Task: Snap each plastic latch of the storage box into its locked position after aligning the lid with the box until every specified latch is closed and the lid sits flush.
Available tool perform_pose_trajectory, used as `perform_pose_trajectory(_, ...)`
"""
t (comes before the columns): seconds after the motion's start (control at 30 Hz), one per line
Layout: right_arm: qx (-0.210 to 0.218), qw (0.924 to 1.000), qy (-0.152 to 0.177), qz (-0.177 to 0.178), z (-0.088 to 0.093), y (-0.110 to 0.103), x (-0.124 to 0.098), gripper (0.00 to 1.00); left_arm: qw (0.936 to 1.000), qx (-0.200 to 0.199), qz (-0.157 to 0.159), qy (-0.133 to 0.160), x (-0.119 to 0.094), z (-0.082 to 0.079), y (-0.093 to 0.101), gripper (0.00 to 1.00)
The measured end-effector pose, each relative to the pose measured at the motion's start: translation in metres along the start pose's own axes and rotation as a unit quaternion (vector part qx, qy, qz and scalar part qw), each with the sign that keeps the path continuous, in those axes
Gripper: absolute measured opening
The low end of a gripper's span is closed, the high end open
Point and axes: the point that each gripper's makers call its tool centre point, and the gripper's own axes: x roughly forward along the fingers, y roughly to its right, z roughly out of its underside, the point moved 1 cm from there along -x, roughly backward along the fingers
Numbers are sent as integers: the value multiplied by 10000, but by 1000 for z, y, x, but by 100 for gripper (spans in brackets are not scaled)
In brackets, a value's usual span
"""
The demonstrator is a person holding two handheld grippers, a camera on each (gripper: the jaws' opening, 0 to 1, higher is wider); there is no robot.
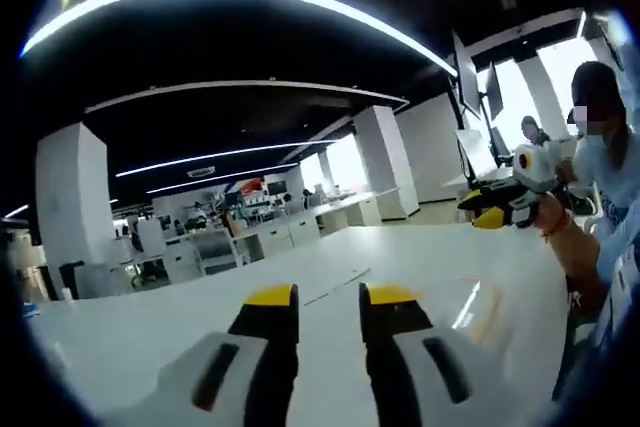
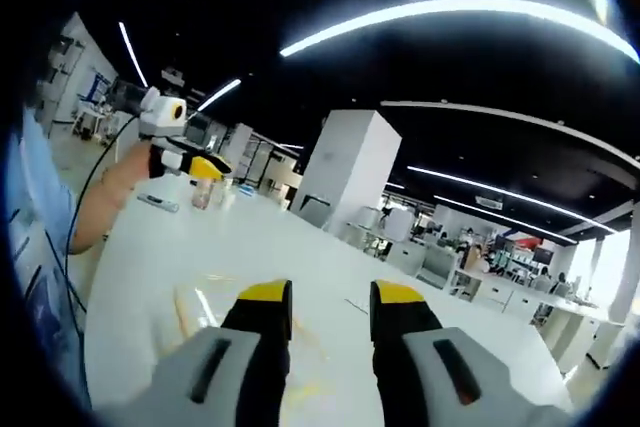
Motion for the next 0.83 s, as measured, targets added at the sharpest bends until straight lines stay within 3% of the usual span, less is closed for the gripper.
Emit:
perform_pose_trajectory(0.07, 9, 9994, 44, 329, 3, 5, -13, 30, 9992, 96, -394, 18, -13, 5, -11, 26)
perform_pose_trajectory(0.17, 90, 9970, 185, 749, 5, 12, -34, 30, 9978, -4, -652, 155, -27, 10, -17, 27)
perform_pose_trajectory(0.23, -48, 9923, 186, 1224, 10, 21, -53, 30, 9950, -57, -955, 285, -39, 12, -24, 30)
perform_pose_trajectory(0.33, -154, 9858, 176, 1665, 17, 29, -69, 30, 9889, -57, -1437, 372, -56, 18, -36, 31)
perform_pose_trajectory(0.43, -139, 9844, 132, 1748, 25, 30, -73, 30, 9812, -121, -1832, 601, -69, 21, -49, 32)
perform_pose_trajectory(0.53, -108, 9841, 254, 1753, 30, 27, -72, 30, 9772, -128, -2016, 647, -74, 26, -57, 32)
perform_pose_trajectory(0.6, -7, 9836, 245, 1789, 35, 23, -70, 30, 9761, -122, -2073, 643, -75, 30, -61, 32)
perform_pose_trajectory(0.63, -9, 9854, 26, 1705, 39, 19, -70, 30, 9757, -112, -2096, 628, -75, 33, -63, 32)
perform_pose_trajectory(0.83, -308, 9845, -58, 1724, 39, 11, -65, 30, 9757, -139, -2141, 447, -76, 53, -68, 33)
